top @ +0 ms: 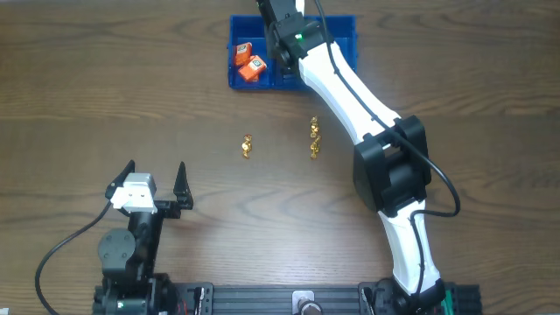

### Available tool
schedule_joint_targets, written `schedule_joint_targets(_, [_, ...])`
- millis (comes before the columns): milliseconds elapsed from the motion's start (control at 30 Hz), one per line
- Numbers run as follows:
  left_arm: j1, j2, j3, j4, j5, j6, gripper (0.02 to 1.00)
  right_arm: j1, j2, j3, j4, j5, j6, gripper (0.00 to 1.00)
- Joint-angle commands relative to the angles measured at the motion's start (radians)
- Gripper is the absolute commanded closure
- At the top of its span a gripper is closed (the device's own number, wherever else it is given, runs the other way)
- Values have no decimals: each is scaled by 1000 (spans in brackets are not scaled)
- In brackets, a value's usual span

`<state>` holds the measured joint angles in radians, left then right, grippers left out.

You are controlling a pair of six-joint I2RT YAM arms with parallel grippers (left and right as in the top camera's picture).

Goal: Sort Candies Into Trays

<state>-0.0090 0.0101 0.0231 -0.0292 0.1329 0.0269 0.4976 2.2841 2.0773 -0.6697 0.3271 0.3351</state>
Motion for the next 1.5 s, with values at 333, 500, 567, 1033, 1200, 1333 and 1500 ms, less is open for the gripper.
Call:
schedule_joint_targets(333, [4,-6,-18,-35,21,3,20,56,-166,84,-230,0,64,3])
schedule_joint_targets(500, [4,-6,-18,-35,21,3,20,153,-227,90,-365,-1,167,3])
schedule_joint_targets(567, [4,-6,-18,-35,21,3,20,187,-221,89,-420,-26,219,3])
schedule_joint_targets(1033, [4,-6,-18,-35,21,3,20,282,57,89,-609,-204,407,1])
schedule_joint_targets(1200, [4,-6,-18,-35,21,3,20,282,150,89,-611,-263,421,1])
schedule_joint_targets(1333, [4,-6,-18,-35,21,3,20,284,184,89,-605,-280,421,1])
schedule_joint_targets(1500, [4,-6,-18,-35,21,3,20,288,198,89,-586,-281,421,29])
